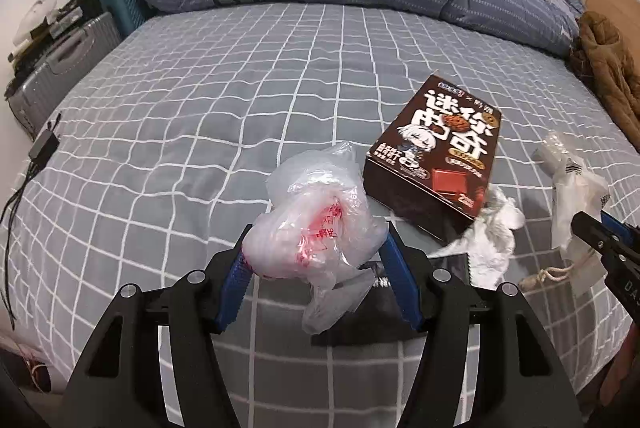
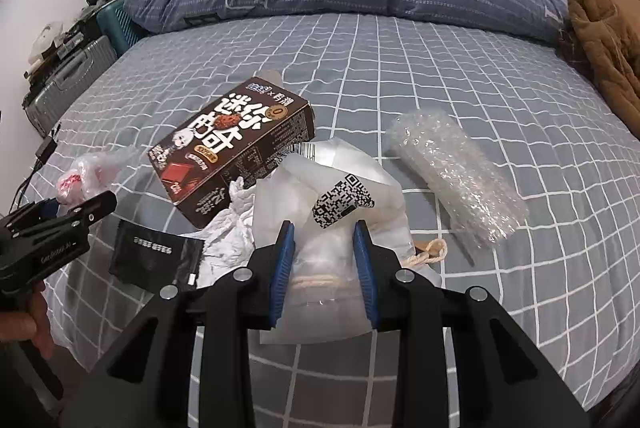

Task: Collect trash
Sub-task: 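Carry both held plastic bags over the black trash bin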

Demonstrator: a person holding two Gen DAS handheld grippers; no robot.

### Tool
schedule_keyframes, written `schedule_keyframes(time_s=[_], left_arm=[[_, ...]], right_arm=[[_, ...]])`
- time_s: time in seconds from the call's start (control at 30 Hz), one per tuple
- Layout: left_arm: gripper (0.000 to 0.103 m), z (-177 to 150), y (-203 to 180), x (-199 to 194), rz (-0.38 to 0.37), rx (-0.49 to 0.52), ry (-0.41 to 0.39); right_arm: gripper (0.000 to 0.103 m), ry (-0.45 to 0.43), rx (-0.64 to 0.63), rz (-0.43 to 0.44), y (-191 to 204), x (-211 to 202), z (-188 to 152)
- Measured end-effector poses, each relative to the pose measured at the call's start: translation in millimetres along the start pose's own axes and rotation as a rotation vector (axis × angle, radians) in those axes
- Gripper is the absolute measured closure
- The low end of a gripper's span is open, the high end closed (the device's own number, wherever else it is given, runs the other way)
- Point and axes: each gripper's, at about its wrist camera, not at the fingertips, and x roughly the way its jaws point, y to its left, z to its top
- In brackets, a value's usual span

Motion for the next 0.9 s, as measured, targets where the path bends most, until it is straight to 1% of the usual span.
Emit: schedule_keyframes(time_s=[0.37,0.6,0.9], left_arm=[[0.043,-8,2,-42,0.005,-0.010,-0.018],[0.043,-17,-3,-69,0.006,-0.005,-0.027],[0.043,-33,-7,-95,-0.004,-0.007,-0.034]], right_arm=[[0.074,-0.040,0.002,0.001,2,-41,1],[0.074,-0.057,-0.005,-0.004,7,-68,-5],[0.074,-0.074,-0.005,-0.013,11,-99,-16]])
